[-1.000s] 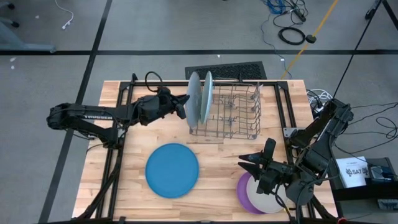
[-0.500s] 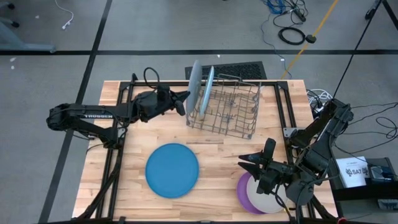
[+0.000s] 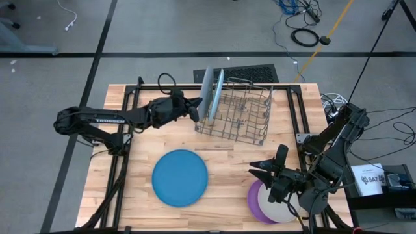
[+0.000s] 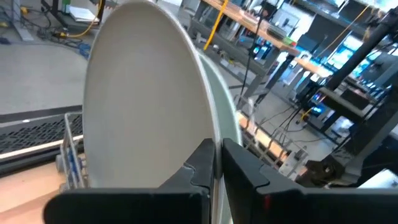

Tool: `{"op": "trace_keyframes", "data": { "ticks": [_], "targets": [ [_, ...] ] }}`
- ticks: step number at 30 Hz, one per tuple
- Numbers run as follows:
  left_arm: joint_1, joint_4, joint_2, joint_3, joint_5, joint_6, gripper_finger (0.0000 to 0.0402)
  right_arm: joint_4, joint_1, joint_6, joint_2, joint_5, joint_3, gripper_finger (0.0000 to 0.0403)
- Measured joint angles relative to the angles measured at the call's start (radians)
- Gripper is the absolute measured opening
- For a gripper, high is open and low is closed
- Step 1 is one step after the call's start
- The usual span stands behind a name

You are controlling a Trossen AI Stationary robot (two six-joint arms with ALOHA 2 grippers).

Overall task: Sort dishes
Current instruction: Put the gray plate into the dish rack

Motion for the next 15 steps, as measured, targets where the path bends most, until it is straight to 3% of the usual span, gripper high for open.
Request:
{"op": "trace_keyframes", "data": {
  "ticks": [15],
  "targets": [
    [-0.009, -0.059, 0.009, -0.002, 0.019, -0.027, 0.0029, 0.000, 0.000, 0.003, 0.000, 0.000, 0.000, 0.0109]
  ]
}}
